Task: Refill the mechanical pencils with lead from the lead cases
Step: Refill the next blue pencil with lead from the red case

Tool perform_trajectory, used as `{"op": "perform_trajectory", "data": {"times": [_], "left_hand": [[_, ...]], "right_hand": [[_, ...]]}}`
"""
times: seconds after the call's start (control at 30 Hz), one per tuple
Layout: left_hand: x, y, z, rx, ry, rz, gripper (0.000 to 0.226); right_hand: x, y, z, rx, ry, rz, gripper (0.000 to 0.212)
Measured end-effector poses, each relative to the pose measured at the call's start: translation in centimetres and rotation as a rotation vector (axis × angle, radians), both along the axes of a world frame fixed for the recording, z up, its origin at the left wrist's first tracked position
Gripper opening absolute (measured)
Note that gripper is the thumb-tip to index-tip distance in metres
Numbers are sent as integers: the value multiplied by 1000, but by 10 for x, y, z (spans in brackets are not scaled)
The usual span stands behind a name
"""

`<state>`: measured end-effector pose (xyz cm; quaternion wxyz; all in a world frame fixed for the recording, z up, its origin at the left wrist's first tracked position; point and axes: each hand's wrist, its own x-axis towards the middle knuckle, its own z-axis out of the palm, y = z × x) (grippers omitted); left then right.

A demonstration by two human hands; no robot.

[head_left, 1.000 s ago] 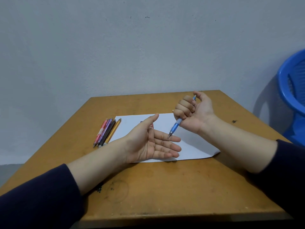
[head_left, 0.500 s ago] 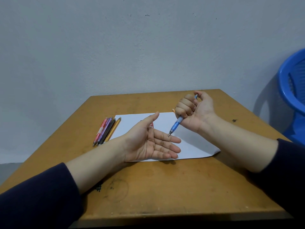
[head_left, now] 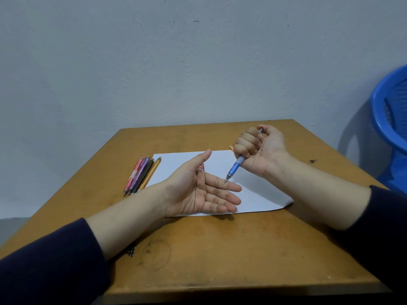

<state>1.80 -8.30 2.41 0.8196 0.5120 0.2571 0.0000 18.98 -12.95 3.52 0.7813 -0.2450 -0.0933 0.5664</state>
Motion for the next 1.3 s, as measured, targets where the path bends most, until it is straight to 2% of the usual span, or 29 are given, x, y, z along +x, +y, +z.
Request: {"op": "perform_trajectory", "data": {"times": [0.17,0.3,0.53,0.8,0.9,1.0,1.07,1.3], "left_hand": [[0,0,0,2,-2,-4,83],[0,0,0,17,3,7,81],[0,-4,0,107,9,104,59],[2,0,-2,88,-63,272,40],[2,-1,-2,106,-90,320,27],[1,1,-2,109,-121,351,24],[2,2,-3,124,-137,369,24],[3,6,-6,379,-155,473,21]], "right_hand": [[0,-1,1,11,13,11,32],[1,0,1,32,15,37,41],[-3,5,5,54,-57,80,51],[-11,8,6,-12,-240,54,34],[-13,5,5,-26,-430,77,25],[-15,2,3,-37,-678,125,27],[-18,2,1,-53,-778,139,27],[-9,8,-2,-195,-790,-1,22]]}}
